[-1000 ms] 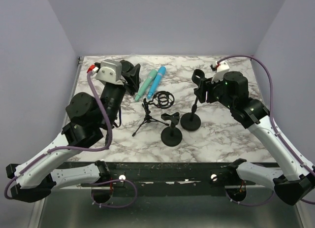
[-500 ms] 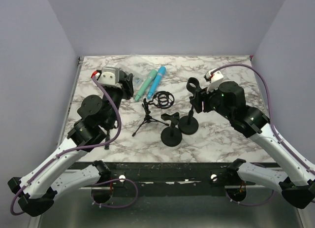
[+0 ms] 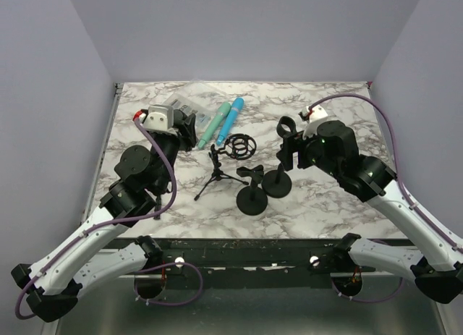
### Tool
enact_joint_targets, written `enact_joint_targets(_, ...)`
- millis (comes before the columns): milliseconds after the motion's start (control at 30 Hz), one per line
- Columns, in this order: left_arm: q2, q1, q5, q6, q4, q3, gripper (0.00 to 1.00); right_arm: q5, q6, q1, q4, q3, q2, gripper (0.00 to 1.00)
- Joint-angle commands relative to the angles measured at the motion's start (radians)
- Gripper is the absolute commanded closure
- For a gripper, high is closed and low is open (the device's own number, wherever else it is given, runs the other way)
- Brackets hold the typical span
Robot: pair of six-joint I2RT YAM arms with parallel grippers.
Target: Remove the microphone from the stand
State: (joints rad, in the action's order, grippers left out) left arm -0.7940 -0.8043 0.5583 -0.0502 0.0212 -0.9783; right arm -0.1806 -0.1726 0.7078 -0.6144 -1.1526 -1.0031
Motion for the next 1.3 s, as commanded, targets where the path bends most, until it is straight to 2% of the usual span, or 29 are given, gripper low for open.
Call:
enact_joint_targets(0, 0.018, 0.005, -0.008, 0.011, 0.062, 0.01, 1.0, -0.016, -0.099, 0.009, -0.121, -0.07, -0.026, 0.16)
enact_joint_targets(167, 0.021, 0.006, -0.016, 0.017, 0.077, 0.023, 1.0, -0.016, -0.134, 0.01, -0.144, -0.144, -0.031, 0.1)
enact_joint_targets(300, 0.034, 0.006, -0.01, 0.023, 0.093, 0.033, 1.0, -0.042, -0.149, 0.01, -0.171, -0.212, -0.044, 0.09)
enact_joint_targets(567, 0.039, 0.006, -0.004, 0.029, 0.103, 0.04, 1.0, -0.224, -0.178, 0.01, -0.213, -0.296, -0.049, 0.09)
enact_joint_targets(867, 0.039, 0.006, -0.01, 0.026, 0.104, 0.041, 1.0, -0.298, -0.184, 0.009, -0.19, -0.308, -0.064, 0.14)
enact_joint_targets(1267, 0.04, 0.006, -0.01, 0.027, 0.105, 0.042, 1.0, -0.286, -0.166, 0.01, -0.143, -0.292, -0.103, 0.14)
